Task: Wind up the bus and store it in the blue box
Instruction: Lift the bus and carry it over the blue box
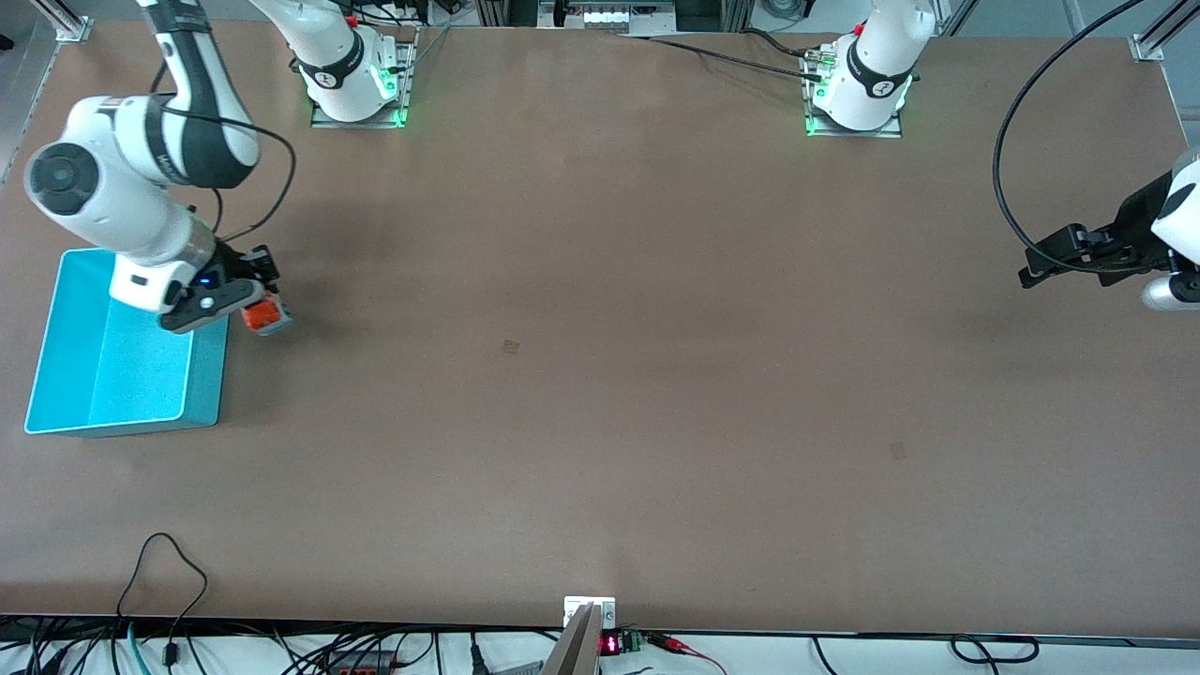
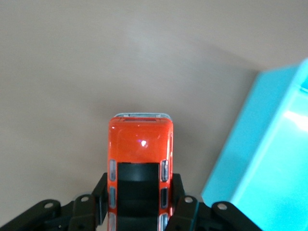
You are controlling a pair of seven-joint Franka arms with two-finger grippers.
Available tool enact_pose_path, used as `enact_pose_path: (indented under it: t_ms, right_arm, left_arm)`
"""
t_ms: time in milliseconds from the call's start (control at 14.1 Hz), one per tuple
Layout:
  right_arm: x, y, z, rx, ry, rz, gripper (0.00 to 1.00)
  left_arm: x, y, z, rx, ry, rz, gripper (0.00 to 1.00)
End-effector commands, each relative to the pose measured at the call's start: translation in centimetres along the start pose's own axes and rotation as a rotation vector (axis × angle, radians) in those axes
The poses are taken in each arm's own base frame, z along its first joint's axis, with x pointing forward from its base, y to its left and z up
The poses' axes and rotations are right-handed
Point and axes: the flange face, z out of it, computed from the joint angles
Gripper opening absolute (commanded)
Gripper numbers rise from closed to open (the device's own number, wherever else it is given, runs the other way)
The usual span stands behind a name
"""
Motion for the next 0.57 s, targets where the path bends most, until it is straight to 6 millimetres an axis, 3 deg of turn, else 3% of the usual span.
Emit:
enact_pose_path:
  t_ms: [0,213,496]
  right_arm:
    - [-1.6,4.7,-1.9,-0.021,0.024,0.100,0.00]
    - [-3.0,9.4,-0.6,-0.034,0.018,0.180,0.00]
    - [-4.5,14.4,3.8,-0.100,-0.002,0.209,0.00]
  left_arm:
    - [-0.6,-0.1,-0.3,0.023,0.006,0.011,1.00]
    - [-0.6,0.0,-0.4,0.022,0.009,0.012,1.00]
    - [-0.6,0.5,-0.4,0.023,0.012,0.023,1.00]
